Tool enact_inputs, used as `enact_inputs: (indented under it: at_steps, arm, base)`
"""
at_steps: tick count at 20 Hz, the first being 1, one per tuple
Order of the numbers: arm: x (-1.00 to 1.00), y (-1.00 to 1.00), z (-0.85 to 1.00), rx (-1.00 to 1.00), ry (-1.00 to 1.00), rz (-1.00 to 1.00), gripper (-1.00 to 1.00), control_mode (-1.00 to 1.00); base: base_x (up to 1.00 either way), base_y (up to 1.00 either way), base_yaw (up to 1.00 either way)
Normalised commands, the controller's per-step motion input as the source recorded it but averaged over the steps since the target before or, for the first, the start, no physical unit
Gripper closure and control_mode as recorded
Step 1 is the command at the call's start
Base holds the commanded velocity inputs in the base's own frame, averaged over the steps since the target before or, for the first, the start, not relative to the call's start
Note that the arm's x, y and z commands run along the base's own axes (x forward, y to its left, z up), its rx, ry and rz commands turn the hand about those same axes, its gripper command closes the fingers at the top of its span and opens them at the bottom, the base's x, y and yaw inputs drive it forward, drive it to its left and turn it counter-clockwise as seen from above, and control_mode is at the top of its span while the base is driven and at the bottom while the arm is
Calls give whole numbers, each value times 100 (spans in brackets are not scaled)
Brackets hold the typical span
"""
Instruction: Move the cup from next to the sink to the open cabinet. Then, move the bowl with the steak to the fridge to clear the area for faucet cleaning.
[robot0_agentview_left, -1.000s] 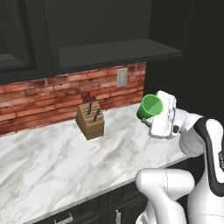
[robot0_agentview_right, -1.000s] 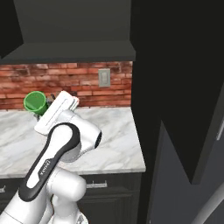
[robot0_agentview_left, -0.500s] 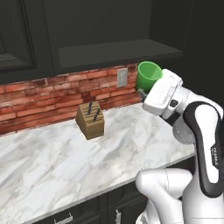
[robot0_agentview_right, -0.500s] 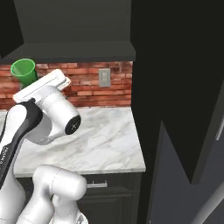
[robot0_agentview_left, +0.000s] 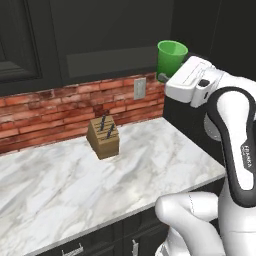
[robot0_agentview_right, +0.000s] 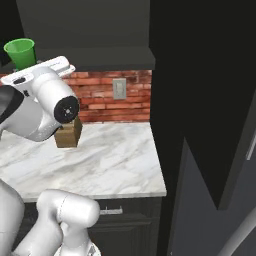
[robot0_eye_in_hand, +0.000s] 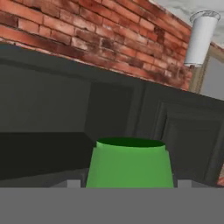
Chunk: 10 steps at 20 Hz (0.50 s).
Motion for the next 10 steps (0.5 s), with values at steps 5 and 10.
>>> enact_inputs:
  at_steps: [5, 10]
  arm:
    - [10, -1, 2, 0, -7, 0, 100, -100]
    - [52, 0, 20, 1, 3, 0, 100, -100]
  base:
    - [0, 0, 0]
    - [0, 0, 0]
